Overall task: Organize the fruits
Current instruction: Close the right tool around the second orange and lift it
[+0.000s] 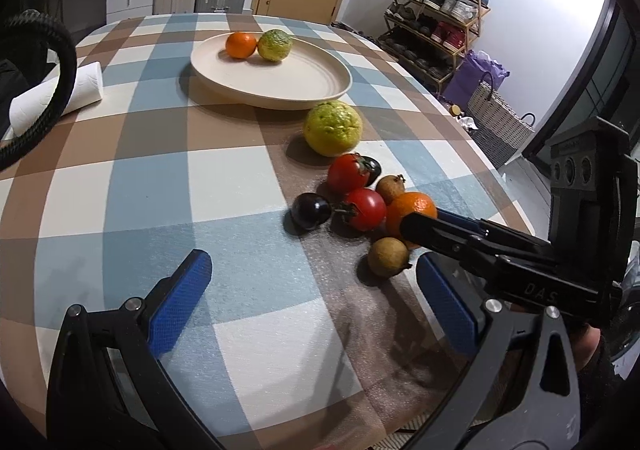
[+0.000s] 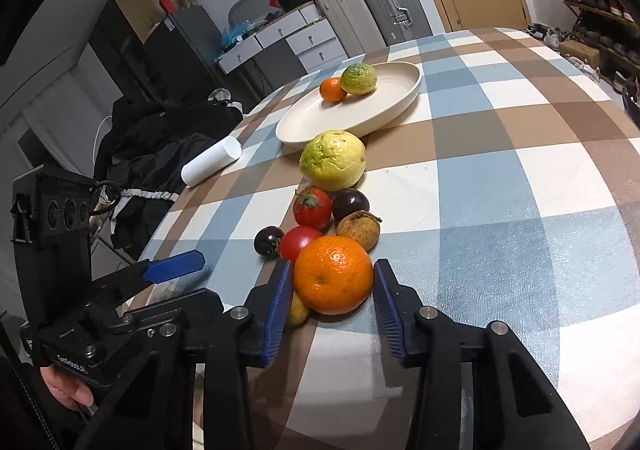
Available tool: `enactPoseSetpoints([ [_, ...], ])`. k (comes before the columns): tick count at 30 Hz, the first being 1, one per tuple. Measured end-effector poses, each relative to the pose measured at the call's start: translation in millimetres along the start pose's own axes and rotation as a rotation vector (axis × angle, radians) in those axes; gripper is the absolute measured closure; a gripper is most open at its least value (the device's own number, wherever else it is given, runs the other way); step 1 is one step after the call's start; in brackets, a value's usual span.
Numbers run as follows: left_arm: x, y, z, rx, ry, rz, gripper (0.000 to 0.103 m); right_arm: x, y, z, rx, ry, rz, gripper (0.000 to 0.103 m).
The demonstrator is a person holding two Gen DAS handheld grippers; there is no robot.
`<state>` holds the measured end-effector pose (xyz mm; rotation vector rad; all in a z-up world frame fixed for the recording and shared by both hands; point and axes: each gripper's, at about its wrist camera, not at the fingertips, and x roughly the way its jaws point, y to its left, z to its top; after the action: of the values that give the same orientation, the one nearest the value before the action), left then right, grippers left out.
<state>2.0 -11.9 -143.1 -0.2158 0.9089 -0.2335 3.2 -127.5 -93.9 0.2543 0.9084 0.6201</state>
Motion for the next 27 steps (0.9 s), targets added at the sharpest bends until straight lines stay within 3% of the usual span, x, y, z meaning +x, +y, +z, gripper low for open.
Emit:
enactPoseSetpoints([
  [20, 29.5, -32.3, 3.7, 0.039, 0.066, -0.077, 0.002, -28.3, -10.7, -6.8, 0.004, -0.093, 0.01, 0.062],
  [23, 32.8, -36.0, 4.7, 0.043, 0.071, -0.093, 0.009, -31.7, -12.7, -7.7, 0.002, -0.101, 0.005, 0.062],
  [25, 36.8, -37.9, 4.4, 0.043, 0.083, -0.119, 0.022, -33.4, -14.1, -9.0, 0.005, -0.106, 0.006, 0.062],
  [27, 37.3, -40.7, 4.2, 0.049, 0.082, -0.128, 0.027, -34.5, -15.2, -10.0, 0.008, -0.109, 0.007, 0.062],
])
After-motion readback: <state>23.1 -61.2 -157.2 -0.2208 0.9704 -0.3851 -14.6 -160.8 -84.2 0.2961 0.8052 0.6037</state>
